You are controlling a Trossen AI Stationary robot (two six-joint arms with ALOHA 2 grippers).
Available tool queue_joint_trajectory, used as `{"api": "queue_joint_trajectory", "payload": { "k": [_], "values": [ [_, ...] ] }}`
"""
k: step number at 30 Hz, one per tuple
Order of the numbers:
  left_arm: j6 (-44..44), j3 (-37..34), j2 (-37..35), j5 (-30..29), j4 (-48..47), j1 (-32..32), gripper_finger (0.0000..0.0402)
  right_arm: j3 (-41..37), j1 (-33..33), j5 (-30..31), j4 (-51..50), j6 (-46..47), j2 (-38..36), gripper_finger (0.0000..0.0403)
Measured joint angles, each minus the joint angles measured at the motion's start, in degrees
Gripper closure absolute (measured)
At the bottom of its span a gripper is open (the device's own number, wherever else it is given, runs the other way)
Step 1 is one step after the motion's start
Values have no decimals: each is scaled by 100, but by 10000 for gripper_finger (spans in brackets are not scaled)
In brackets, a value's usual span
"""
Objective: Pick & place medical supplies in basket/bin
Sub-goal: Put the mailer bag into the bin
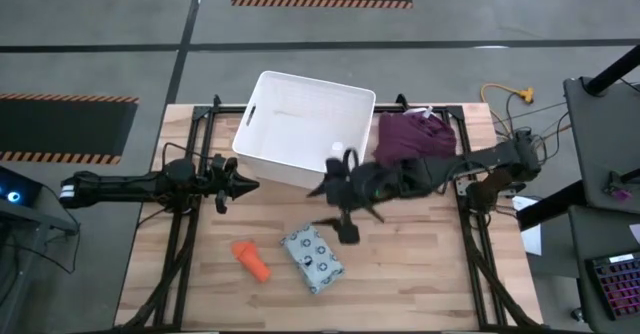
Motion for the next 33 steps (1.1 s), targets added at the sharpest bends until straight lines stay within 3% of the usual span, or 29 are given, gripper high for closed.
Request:
{"api": "queue_joint_trajectory", "payload": {
  "k": [14,33],
  "values": [
    [0,0,2,-8,2,-1,396,-15,783,-60,-283,1354,771,144],
    [433,0,0,-61,2,0,396,-1,1141,67,1032,4202,2248,155]
  ]
}}
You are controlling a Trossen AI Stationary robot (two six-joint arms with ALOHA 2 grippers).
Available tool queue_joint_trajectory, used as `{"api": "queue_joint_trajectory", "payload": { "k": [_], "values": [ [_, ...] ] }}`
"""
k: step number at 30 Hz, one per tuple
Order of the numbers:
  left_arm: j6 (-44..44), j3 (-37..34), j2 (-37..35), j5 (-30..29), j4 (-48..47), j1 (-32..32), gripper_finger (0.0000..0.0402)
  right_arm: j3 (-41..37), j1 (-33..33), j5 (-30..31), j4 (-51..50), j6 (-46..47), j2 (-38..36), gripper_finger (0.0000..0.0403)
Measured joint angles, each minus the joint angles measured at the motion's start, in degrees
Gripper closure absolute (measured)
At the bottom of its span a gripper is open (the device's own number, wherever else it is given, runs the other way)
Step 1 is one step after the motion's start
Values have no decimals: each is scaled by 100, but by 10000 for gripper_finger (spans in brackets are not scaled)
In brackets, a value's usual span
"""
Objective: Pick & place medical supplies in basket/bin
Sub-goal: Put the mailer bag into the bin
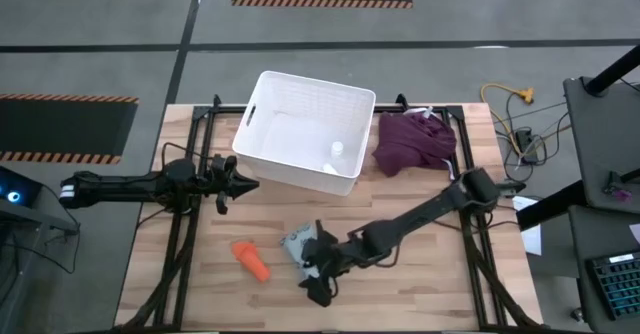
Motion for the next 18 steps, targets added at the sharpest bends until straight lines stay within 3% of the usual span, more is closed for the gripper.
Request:
{"api": "queue_joint_trajectory", "payload": {
  "k": [8,13,18],
  "values": [
    [0,0,0,4,0,0,396,-2,3,238,144,656,519,172],
    [0,0,1,12,-2,0,396,-2,16,918,125,530,547,172],
    [0,0,1,17,0,-2,396,-2,15,962,101,458,547,172]
  ]
}}
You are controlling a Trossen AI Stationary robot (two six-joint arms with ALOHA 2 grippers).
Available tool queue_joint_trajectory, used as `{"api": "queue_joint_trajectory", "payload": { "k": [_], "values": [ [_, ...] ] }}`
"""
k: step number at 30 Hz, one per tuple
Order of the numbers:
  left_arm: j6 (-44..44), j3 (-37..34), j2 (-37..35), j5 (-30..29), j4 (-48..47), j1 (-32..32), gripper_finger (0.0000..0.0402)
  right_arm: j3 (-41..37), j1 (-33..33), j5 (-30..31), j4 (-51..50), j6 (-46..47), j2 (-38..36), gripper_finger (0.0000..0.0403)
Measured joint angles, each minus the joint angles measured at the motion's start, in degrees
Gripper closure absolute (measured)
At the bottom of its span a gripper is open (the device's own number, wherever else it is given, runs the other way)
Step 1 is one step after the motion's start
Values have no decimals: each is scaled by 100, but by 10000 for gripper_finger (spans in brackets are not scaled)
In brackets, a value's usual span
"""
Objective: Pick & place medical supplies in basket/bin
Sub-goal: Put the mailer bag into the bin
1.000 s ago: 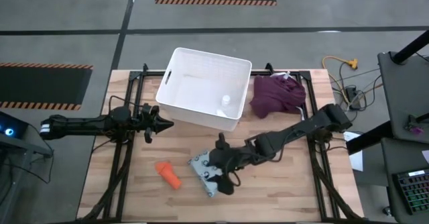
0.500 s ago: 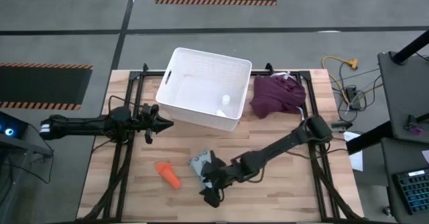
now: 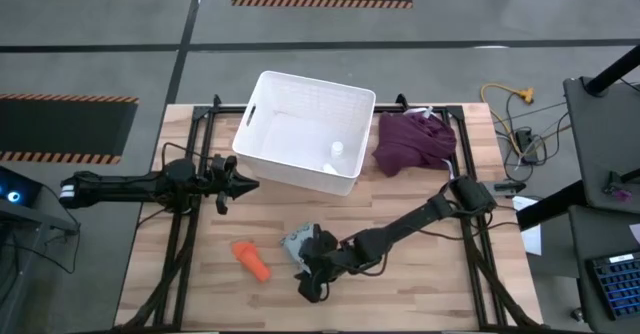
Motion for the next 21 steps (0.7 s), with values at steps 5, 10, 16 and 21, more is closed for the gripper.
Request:
{"api": "queue_joint_trajectory", "payload": {
  "k": [5,10,16,21],
  "values": [
    [0,0,0,-1,-2,0,396,0,46,-2,-257,-3,36,172],
    [0,0,1,-2,-2,0,396,-2,49,0,-307,-14,81,172],
    [0,0,1,-4,-2,0,396,0,49,33,-314,-242,242,172],
    [0,0,1,-6,-2,0,396,19,52,-9,-159,-266,458,172]
  ]
}}
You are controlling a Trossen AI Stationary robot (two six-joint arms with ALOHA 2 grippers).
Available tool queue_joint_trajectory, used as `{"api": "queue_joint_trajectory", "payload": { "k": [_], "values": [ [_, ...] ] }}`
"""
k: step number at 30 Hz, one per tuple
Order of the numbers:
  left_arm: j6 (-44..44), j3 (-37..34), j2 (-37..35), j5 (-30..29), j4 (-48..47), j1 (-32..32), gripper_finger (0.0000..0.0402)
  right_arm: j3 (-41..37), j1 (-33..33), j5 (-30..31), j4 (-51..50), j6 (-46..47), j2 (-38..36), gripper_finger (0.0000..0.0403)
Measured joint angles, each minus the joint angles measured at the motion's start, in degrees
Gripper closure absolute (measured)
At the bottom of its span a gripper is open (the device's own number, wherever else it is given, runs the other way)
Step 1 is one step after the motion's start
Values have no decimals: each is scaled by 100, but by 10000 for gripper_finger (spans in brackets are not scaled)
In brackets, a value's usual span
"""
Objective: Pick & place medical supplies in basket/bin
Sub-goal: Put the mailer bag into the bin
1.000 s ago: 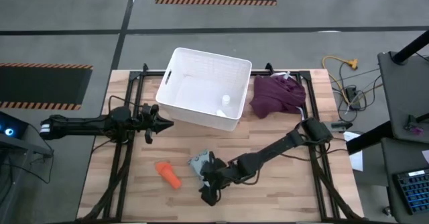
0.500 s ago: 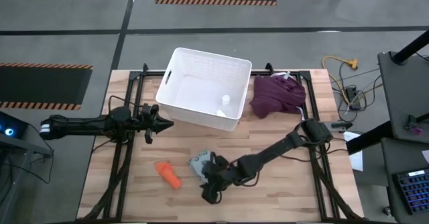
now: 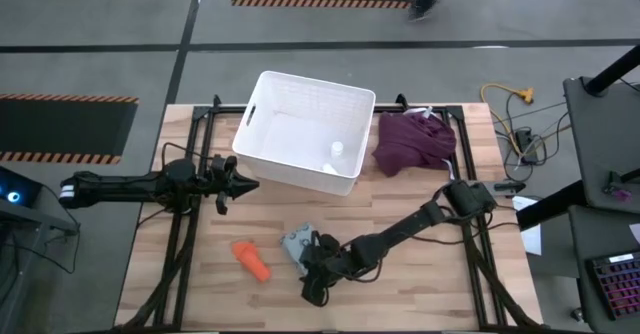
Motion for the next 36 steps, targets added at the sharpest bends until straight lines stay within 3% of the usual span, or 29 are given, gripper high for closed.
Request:
{"api": "queue_joint_trajectory", "payload": {
  "k": [8,23,29,36],
  "values": [
    [-1,0,0,1,0,0,396,29,-5,-216,-381,27,135,182],
    [0,0,0,0,0,0,396,31,-79,-1401,-1410,-23,91,350],
    [0,0,0,0,0,0,396,40,-113,-1764,-1582,-257,53,389],
    [-2,0,0,1,0,0,396,6,-167,-1652,-1761,-453,-271,396]
  ]
}}
